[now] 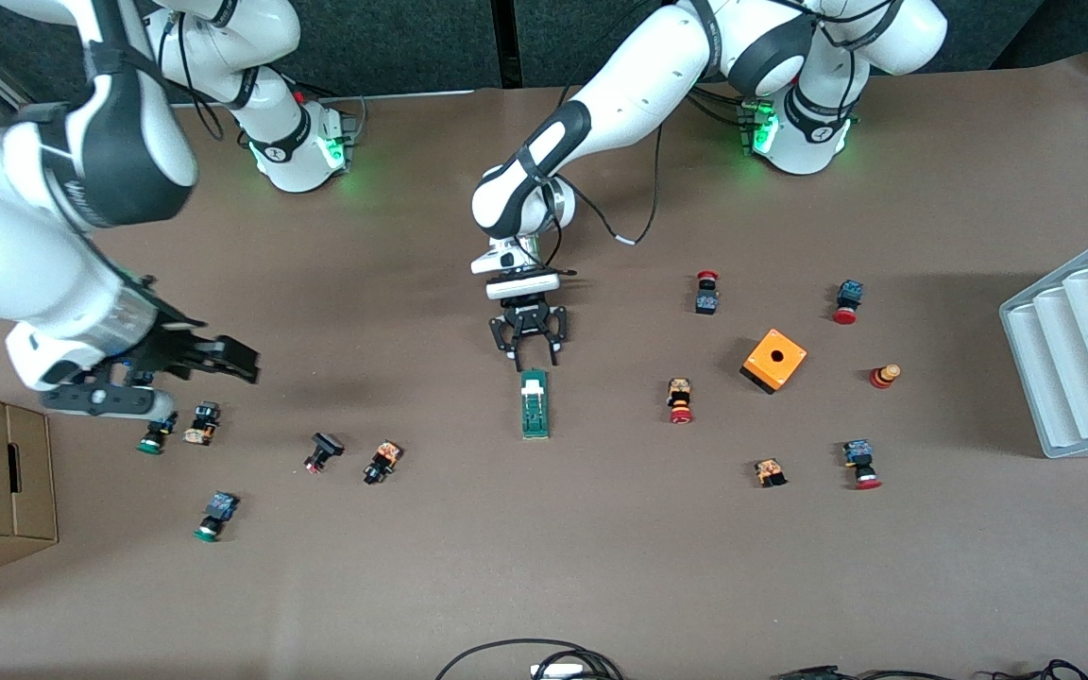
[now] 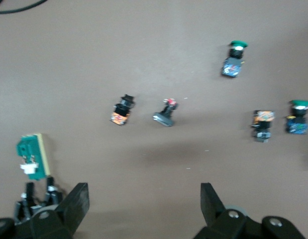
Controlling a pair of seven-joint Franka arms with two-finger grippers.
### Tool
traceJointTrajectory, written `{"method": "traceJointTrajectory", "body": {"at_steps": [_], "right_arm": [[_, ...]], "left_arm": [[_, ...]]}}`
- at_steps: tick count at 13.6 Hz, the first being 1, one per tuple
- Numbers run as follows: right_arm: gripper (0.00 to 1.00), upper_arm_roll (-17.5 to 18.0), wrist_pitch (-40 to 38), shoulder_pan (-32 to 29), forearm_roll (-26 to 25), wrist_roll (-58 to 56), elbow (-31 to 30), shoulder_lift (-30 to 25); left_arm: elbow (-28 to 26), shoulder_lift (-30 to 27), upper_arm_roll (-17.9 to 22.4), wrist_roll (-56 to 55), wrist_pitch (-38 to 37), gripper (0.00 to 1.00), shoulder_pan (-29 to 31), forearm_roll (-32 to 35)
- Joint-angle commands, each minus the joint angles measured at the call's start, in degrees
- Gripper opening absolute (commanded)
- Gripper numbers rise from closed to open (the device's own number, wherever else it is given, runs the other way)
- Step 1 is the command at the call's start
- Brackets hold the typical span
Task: Close load switch with both arms
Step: 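Reach the right gripper toward the switch while the left gripper holds it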
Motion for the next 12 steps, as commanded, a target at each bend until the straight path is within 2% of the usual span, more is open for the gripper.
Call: {"method": "traceJointTrajectory", "body": {"at_steps": [1, 7, 10, 12], "right_arm": [[1.0, -0.5, 3.5, 3.8, 1.2, 8.1, 0.9, 2.4], [1.0, -0.5, 13.0, 15.1, 1.1, 33.6, 1.8, 10.0], [1.0, -1.7, 16.9, 23.8, 0.9, 50.5, 2.3, 14.3], [1.0, -1.8, 20.3, 26.5, 0.9, 60.2, 2.8, 16.9]], "left_arm": [[1.0, 1.0, 0.5, -0.8, -0.2, 0.67, -0.7, 0.6], [1.1, 1.8, 0.5, -0.8, -0.9, 0.67, -1.7, 0.8], [1.3, 2.0, 0.6, -0.8, -0.9, 0.67, -1.7, 0.9], [1.3, 2.3, 0.6, -0.8, -1.0, 0.67, -1.8, 1.0]]}}
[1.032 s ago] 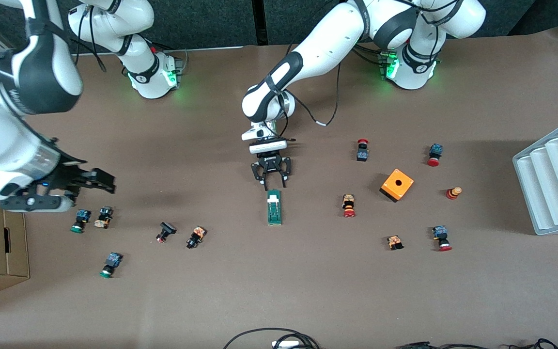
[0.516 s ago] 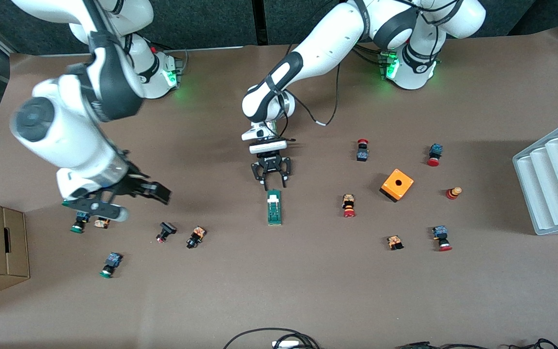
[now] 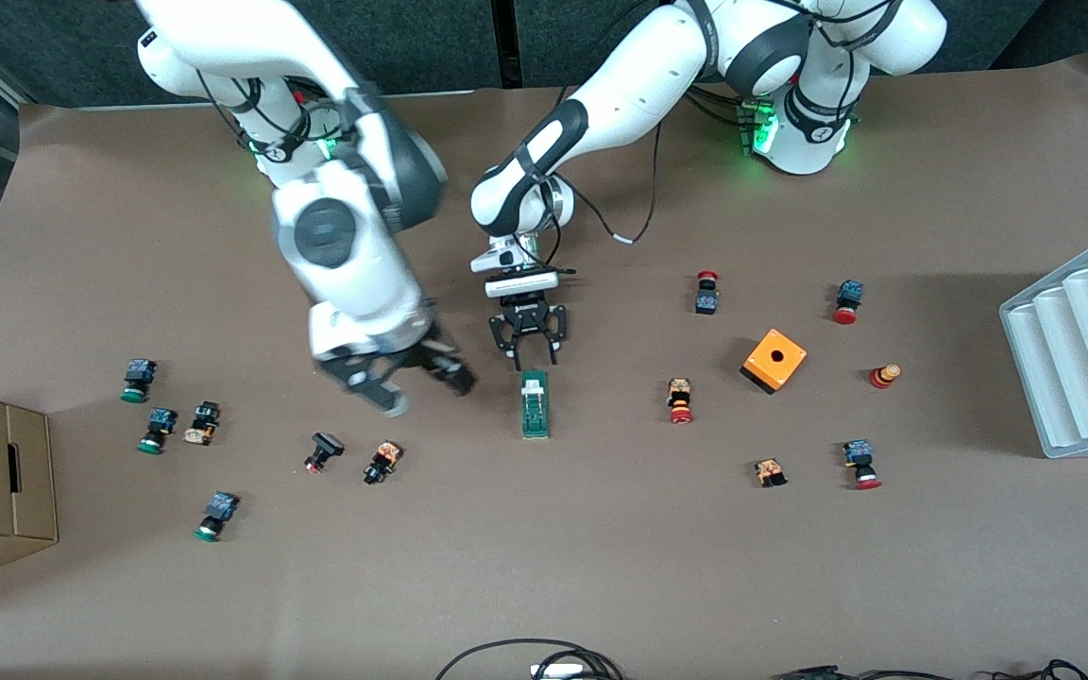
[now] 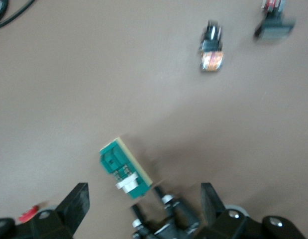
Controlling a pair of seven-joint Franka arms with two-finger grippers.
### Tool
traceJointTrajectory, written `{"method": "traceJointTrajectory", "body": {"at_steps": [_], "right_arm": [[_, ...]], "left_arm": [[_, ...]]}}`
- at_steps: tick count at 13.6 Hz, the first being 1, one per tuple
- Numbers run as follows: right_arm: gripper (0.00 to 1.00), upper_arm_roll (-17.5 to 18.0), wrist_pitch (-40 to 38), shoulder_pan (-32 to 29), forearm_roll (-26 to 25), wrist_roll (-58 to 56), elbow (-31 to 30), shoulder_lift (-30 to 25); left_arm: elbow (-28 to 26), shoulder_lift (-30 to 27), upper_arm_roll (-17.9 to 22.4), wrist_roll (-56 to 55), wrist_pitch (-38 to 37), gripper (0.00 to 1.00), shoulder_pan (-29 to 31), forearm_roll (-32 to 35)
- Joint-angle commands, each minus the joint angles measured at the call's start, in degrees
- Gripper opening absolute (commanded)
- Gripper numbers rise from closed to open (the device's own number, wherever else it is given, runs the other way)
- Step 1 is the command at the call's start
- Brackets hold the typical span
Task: Close load switch with both arms
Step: 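Reach the right gripper toward the switch while the left gripper holds it, then lower the right gripper onto the white toggle of the switch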
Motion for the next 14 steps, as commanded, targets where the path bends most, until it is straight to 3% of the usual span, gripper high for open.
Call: {"method": "traceJointTrajectory", "body": {"at_steps": [1, 6, 11, 14], "right_arm": [[1.0, -1.4, 3.5, 3.7, 0.6, 11.9, 3.0, 4.8], [1.0, -1.5, 9.5, 6.2, 0.6, 28.8, 6.0, 12.1], [0.96, -1.6, 10.8, 6.3, 5.7, 30.5, 8.8, 16.8], [0.94, -1.5, 13.1, 6.8, 5.9, 31.2, 8.9, 18.7]], "left_arm": [[1.2, 1.9, 0.3, -0.8, 0.0, 0.67, -0.9, 0.4], [1.2, 1.9, 0.3, -0.8, 0.0, 0.67, -0.9, 0.3], [1.2, 1.8, 0.3, -1.1, 0.0, 0.67, -0.9, 0.4], [1.2, 1.8, 0.3, -1.2, 0.0, 0.67, -0.9, 0.4]]}}
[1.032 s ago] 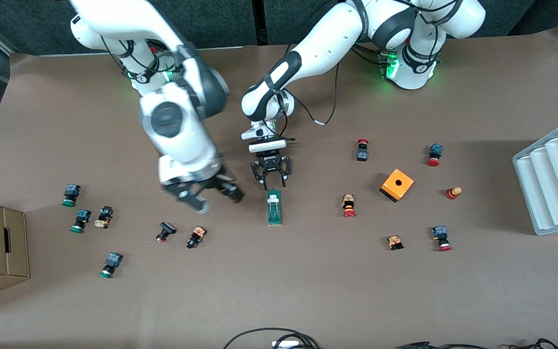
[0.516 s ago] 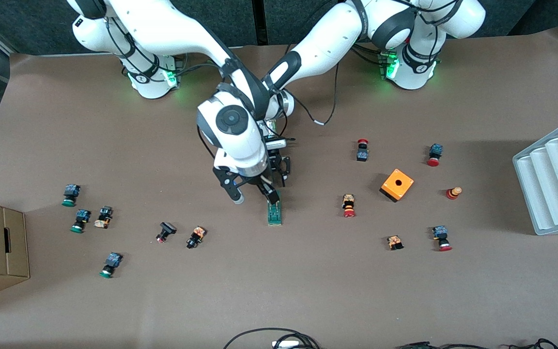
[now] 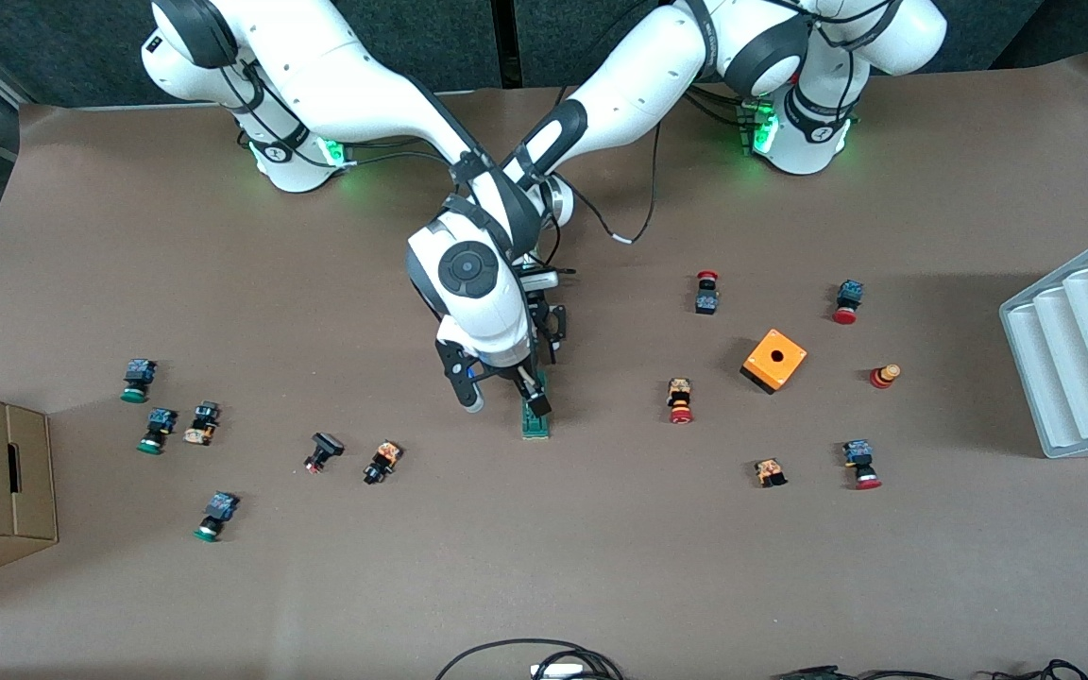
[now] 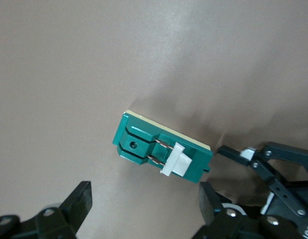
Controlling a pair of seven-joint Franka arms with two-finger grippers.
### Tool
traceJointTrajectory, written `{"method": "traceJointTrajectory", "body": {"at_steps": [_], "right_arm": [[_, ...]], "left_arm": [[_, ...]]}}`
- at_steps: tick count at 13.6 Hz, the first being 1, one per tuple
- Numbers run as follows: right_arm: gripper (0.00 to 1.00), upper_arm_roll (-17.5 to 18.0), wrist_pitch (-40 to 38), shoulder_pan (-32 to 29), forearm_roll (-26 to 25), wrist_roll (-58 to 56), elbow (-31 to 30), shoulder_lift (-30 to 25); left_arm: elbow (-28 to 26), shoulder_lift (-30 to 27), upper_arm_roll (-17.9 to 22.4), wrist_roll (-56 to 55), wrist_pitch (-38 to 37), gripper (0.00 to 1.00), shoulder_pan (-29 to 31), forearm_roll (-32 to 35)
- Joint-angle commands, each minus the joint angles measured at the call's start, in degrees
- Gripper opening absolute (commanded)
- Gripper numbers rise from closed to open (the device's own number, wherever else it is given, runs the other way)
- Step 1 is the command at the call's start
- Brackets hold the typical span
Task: Close load switch with both arms
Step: 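Lower the right gripper onto the white toggle of the switch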
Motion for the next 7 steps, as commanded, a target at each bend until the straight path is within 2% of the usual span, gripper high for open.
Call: {"method": "traceJointTrajectory", "body": {"at_steps": [1, 3, 7], "right_arm": [[0.92, -0.7, 2.4, 1.0, 1.3, 1.3, 2.0, 3.0], [0.86, -0.7, 2.8, 1.1, 1.3, 1.3, 2.0, 3.8], [0.82, -0.8, 3.3, 1.9, 2.6, 1.2, 1.1, 3.8]], "left_arm": [[1.1, 1.7, 0.3, -1.2, 0.2, 0.67, -0.8, 0.3], [1.0, 1.4, 0.3, -1.7, 0.1, 0.67, -0.8, 0.2], [0.7, 1.7, 0.4, -2.6, 0.1, 0.67, -0.8, 1.3]]}}
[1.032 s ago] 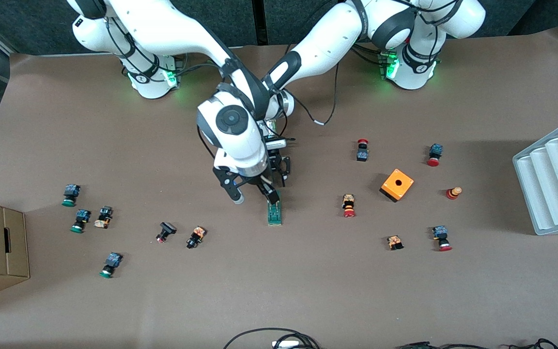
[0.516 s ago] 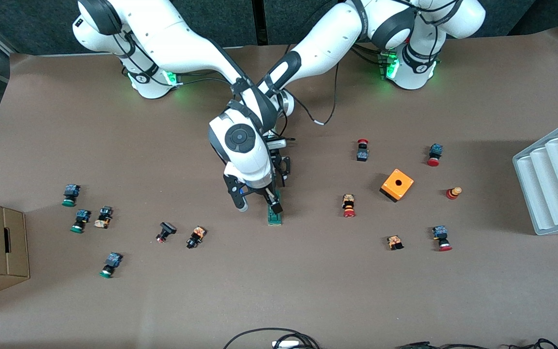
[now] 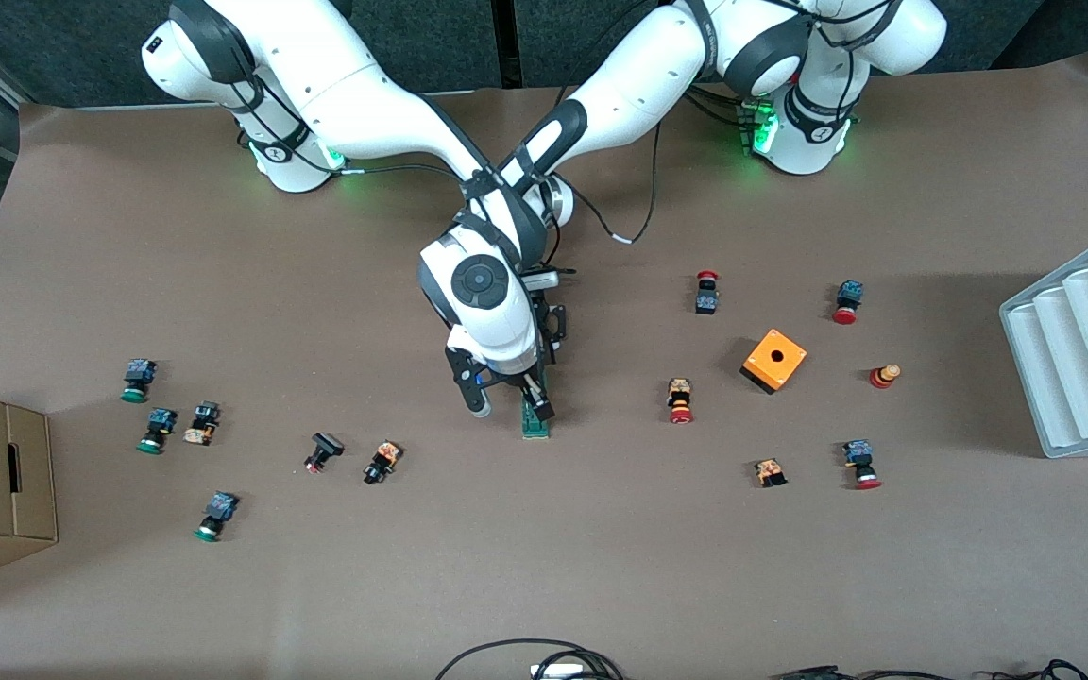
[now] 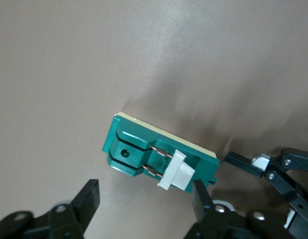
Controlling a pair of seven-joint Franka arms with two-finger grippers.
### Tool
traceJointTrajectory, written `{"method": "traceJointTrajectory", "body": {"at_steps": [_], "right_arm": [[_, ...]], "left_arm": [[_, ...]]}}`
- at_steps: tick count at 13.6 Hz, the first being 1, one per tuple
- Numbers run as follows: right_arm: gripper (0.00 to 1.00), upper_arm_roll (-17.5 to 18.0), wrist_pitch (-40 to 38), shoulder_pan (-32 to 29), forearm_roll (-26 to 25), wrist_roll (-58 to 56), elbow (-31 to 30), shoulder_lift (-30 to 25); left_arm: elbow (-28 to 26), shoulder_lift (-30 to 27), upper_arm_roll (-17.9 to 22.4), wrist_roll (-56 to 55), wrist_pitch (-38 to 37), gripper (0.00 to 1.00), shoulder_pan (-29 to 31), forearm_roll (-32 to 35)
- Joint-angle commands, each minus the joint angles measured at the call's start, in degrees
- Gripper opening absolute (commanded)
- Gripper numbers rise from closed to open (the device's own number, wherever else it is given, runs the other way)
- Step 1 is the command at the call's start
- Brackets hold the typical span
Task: Close load switch with both arms
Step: 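Lower the right gripper onto the white toggle of the switch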
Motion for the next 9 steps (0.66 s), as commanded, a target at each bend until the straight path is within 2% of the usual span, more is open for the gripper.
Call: {"method": "traceJointTrajectory", "body": {"at_steps": [1, 5, 9], "right_arm": [[0.78, -0.8, 0.7, 1.4, 2.5, 0.4, 0.8, 0.8], [0.73, -0.7, 4.7, 2.2, 2.5, 0.5, -2.8, 0.5], [0.71, -0.7, 5.0, 2.6, 2.5, 0.3, -3.4, 0.2]], "left_arm": [[0.8, 1.6, 0.4, -1.9, 0.1, 0.67, -0.8, 1.2], [0.9, 1.4, 0.4, -1.9, 0.1, 0.68, -0.8, 1.1], [1.0, 1.4, 0.4, -1.9, 0.1, 0.67, -0.7, 1.1]]}}
